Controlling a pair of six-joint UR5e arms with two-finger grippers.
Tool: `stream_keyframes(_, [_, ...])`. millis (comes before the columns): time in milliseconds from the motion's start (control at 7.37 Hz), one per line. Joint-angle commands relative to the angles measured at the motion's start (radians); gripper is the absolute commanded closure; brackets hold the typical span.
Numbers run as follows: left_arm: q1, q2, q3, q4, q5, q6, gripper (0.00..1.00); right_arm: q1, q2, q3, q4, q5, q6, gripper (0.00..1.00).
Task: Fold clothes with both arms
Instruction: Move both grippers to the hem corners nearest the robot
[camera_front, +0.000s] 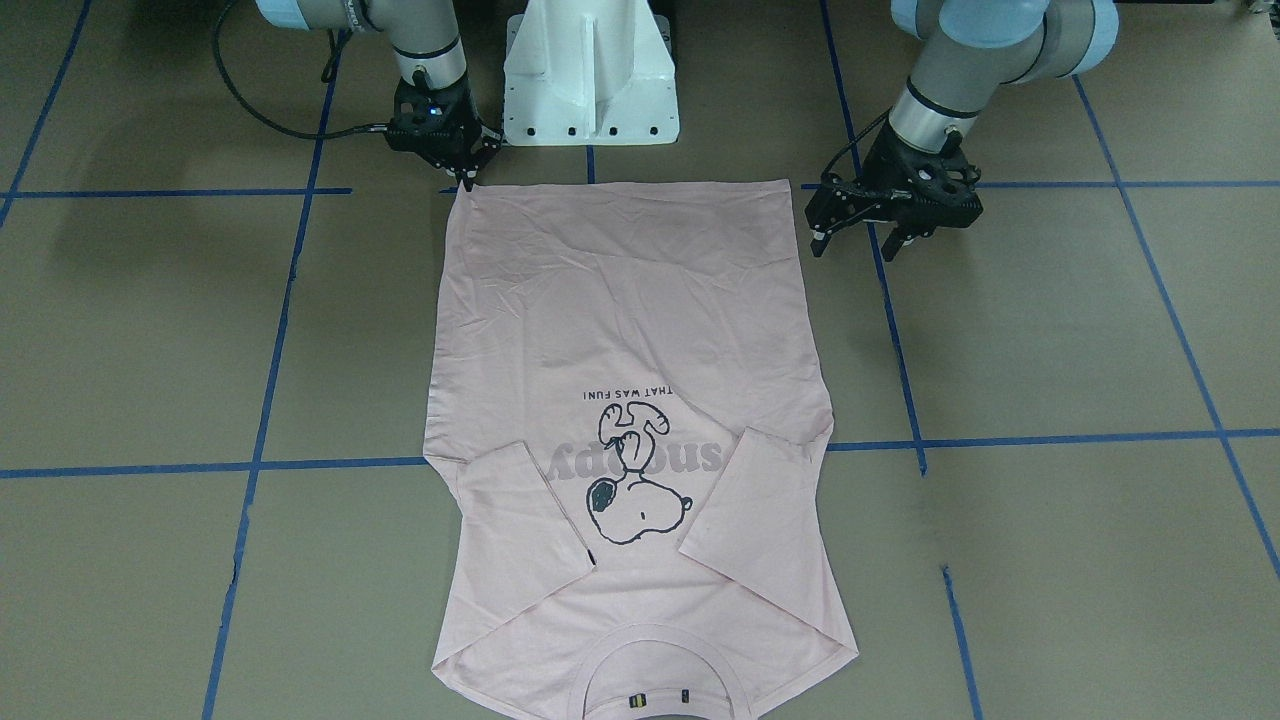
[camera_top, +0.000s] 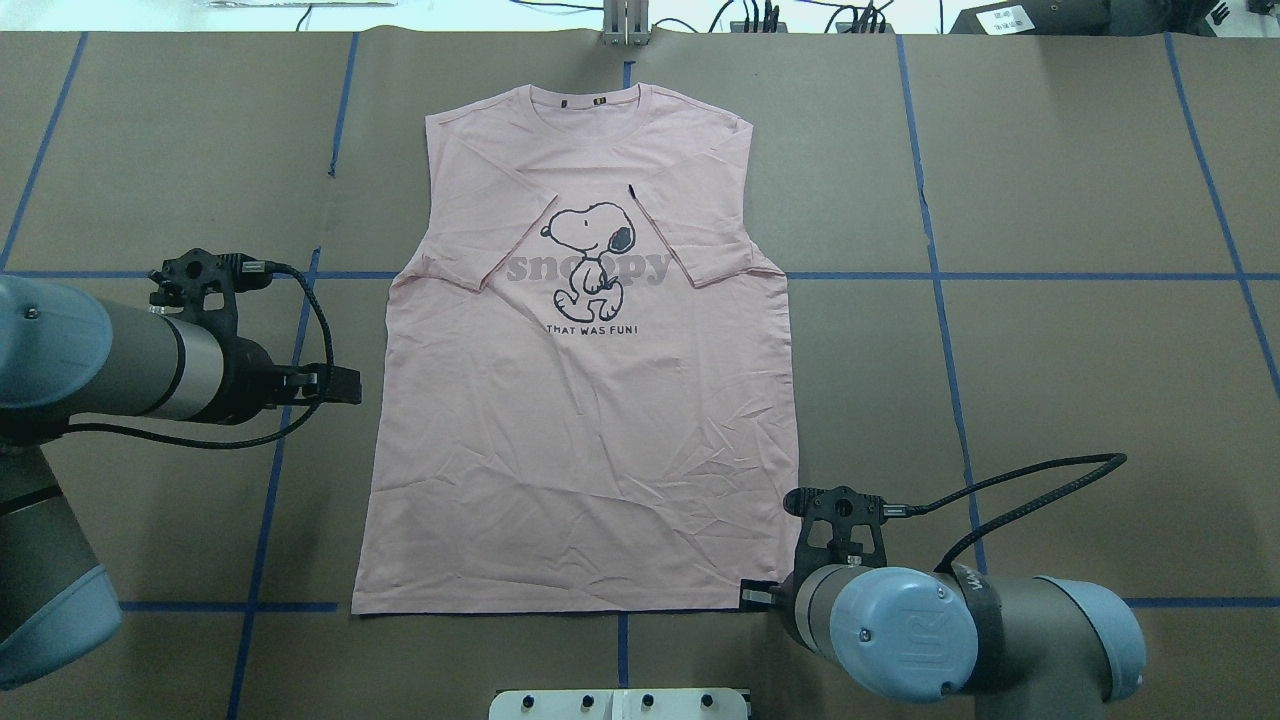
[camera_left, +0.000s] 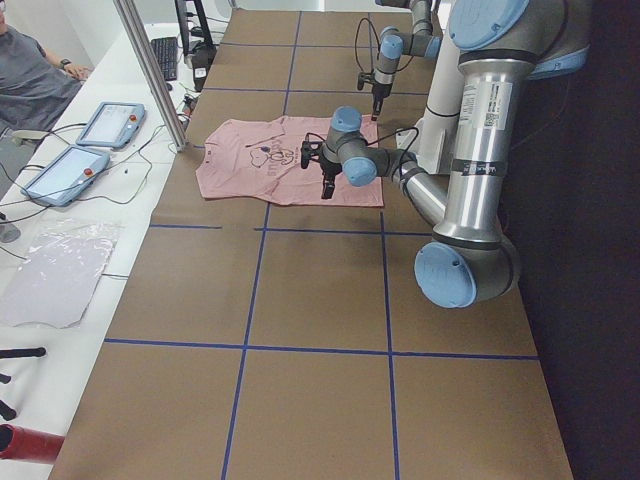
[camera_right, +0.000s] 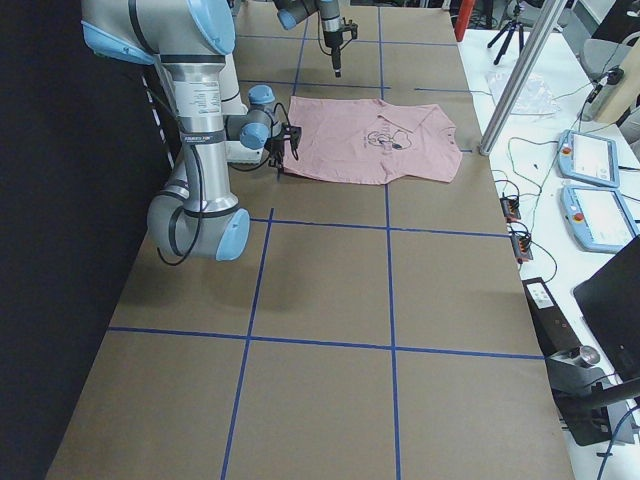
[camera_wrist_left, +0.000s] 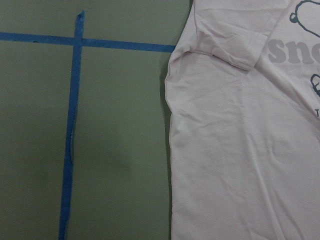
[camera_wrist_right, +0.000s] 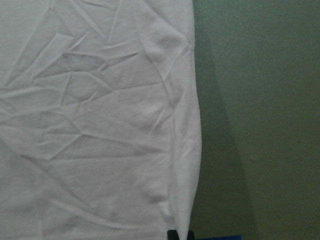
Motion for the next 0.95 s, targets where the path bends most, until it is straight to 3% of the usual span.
stream_keyframes(0, [0.047,0.107,-0.011,-0.100,0.006,-0.113,0.00,0.010,0.003,0.017,-0.002,-0.003,0.004,1.00])
stream_keyframes(136, [0.095,0.192,-0.026,-0.189,0.043,-0.197,0.00,0.018,0.003,0.016,-0.002,0.000,0.004,1.00])
stream_keyframes(407, [0.248,0.242,-0.064,-0.148,0.168,-0.346,0.00,0.029,0.003,0.017,-0.002,0.003,0.000,1.00])
stream_keyframes(543, [0.300,0.189,-0.069,-0.062,0.199,-0.409,0.00,0.032,0.003,0.017,-0.002,0.004,-0.002,1.00])
stream_keyframes(814, [0.348,-0.020,-0.064,0.191,0.210,-0.469,0.01,0.036,0.003,0.017,-0.002,0.006,-0.003,1.00])
